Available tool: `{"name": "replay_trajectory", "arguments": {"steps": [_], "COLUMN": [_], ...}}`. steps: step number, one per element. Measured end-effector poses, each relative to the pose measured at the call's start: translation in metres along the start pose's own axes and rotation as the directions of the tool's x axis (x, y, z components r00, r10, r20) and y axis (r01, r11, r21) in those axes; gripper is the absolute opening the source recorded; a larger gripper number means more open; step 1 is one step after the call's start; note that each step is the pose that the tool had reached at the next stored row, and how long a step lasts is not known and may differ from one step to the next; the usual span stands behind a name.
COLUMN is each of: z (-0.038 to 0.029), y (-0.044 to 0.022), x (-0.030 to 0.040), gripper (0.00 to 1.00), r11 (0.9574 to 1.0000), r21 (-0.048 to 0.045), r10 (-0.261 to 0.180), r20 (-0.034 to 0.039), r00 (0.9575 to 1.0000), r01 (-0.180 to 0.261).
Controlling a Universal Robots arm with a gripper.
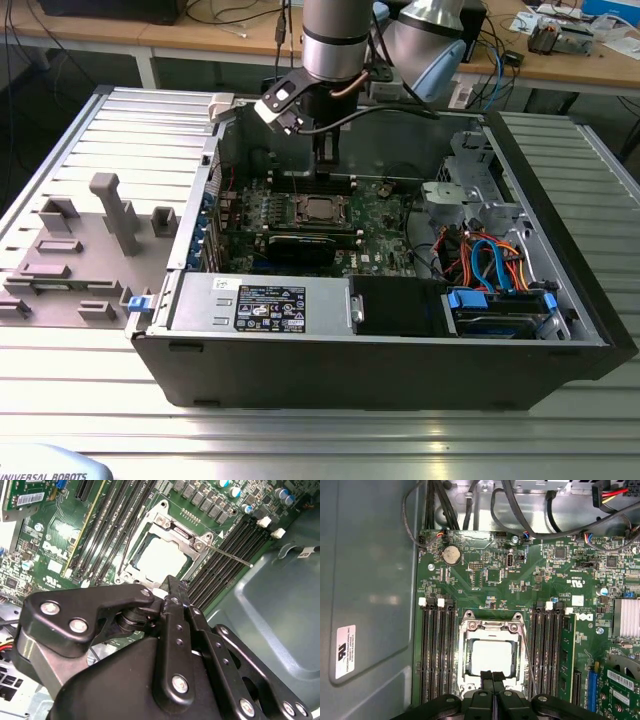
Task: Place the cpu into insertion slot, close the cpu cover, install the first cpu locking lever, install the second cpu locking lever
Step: 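Install the first cpu locking lever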
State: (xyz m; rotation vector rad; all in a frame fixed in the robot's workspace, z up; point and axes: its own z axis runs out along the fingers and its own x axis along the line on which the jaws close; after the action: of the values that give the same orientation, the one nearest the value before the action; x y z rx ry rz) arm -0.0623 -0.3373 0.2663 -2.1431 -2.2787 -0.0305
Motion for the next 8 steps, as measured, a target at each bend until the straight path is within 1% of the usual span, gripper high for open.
{"name": "replay_trajectory", "arguments": {"steps": [4, 8], "z": [0.0, 0.0], "y": [0.0, 0.0], "x": [0.0, 0.0], "gripper": [0.11, 0.11], "r11": [0.9992, 0.9967], "r21": [0.0009, 0.0018], "r10": [-0.04, -0.081], "r20": [-0.0002, -0.0005], "r00": [0.9992, 0.9967], "r01": [0.04, 0.081]}}
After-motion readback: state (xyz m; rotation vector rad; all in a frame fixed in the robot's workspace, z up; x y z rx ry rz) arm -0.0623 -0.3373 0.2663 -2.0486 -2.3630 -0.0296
